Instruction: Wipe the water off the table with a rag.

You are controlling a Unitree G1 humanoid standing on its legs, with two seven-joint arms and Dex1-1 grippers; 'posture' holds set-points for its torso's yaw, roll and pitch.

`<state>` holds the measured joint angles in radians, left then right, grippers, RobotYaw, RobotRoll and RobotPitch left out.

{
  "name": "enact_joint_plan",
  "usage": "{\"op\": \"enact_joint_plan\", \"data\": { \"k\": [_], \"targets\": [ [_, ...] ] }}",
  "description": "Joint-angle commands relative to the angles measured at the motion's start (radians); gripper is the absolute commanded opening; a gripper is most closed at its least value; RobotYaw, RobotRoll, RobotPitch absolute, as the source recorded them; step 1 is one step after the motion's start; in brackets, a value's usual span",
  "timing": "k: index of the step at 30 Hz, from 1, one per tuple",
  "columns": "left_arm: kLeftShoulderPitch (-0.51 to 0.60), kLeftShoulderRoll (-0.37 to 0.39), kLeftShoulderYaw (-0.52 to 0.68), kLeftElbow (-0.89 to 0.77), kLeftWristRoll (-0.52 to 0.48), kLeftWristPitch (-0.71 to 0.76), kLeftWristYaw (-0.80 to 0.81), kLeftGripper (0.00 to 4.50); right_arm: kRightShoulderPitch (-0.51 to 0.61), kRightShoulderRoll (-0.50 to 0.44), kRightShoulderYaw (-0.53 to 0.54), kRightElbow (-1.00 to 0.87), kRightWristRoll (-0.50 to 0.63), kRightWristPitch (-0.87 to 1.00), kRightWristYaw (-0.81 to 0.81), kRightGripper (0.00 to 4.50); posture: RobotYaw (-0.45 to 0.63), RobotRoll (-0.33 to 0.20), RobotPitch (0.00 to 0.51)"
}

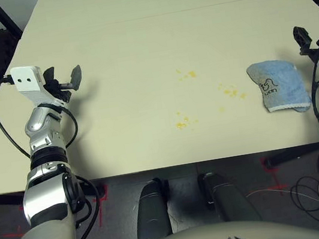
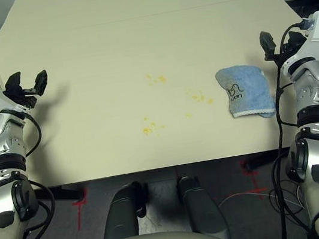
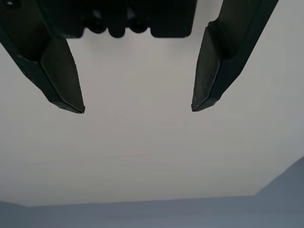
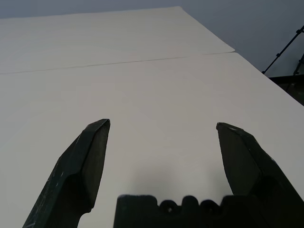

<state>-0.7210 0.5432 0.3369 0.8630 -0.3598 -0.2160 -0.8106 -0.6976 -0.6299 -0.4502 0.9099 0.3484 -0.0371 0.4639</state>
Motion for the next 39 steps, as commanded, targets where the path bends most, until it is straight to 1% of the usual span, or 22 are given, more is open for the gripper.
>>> {"op": "enact_joint_plan", "data": {
  "k": [1,3,6,9,12,16,19,21,23,25,29,33,39],
  "targets": [
    [0.070,0.004,-0.043,-0.196,-0.094,0.166,-0.185,4.50,-0.012,0.001,-0.010,0.027,0.007,-0.003,-0.006,4.46,0.12,0.000,0.170],
    [0.133,0.032,-0.096,-0.359,-0.145,0.318,-0.289,4.50,-0.021,0.006,-0.005,0.040,0.005,-0.006,-0.007,4.46,0.13,0.000,0.168],
    [0.216,0.069,-0.152,-0.540,-0.181,0.435,-0.373,4.50,-0.036,0.005,-0.002,0.062,0.001,-0.013,-0.006,4.46,0.14,0.000,0.166],
    [0.256,0.098,-0.193,-0.634,-0.183,0.484,-0.433,4.50,-0.049,0.002,0.000,0.079,-0.001,-0.016,-0.004,4.46,0.14,0.000,0.165],
    [0.268,0.099,-0.218,-0.678,-0.172,0.487,-0.459,4.50,-0.054,-0.006,-0.001,0.086,0.002,-0.012,0.005,4.46,0.14,0.000,0.167],
    [0.283,0.093,-0.251,-0.712,-0.147,0.457,-0.479,4.50,-0.054,-0.034,-0.004,0.083,0.019,0.057,0.060,4.46,0.13,0.000,0.171],
    [0.295,0.087,-0.278,-0.681,-0.090,0.338,-0.503,4.50,-0.054,-0.075,-0.001,0.076,0.047,0.193,0.156,4.46,0.12,0.000,0.175],
    [0.297,0.089,-0.290,-0.657,-0.069,0.292,-0.519,4.50,-0.054,-0.126,-0.005,0.060,0.077,0.316,0.233,4.46,0.11,0.000,0.176],
    [0.298,0.088,-0.294,-0.652,-0.070,0.282,-0.523,4.50,-0.052,-0.179,0.006,0.043,0.091,0.434,0.302,4.46,0.11,0.000,0.181],
    [0.297,0.085,-0.296,-0.649,-0.071,0.277,-0.523,4.50,-0.047,-0.235,0.031,0.037,0.081,0.536,0.361,4.46,0.10,0.000,0.184],
    [0.298,0.077,-0.300,-0.640,-0.069,0.262,-0.520,4.50,-0.027,-0.316,0.090,0.016,0.059,0.672,0.484,4.46,0.10,0.000,0.186],
    [0.310,0.067,-0.304,-0.642,-0.065,0.247,-0.512,4.50,0.003,-0.364,0.158,-0.017,0.040,0.744,0.606,4.46,0.10,0.000,0.190],
    [0.326,0.059,-0.307,-0.665,-0.068,0.250,-0.497,4.50,0.057,-0.360,0.211,-0.062,0.016,0.780,0.675,4.46,0.10,0.000,0.195]
  ]
}}
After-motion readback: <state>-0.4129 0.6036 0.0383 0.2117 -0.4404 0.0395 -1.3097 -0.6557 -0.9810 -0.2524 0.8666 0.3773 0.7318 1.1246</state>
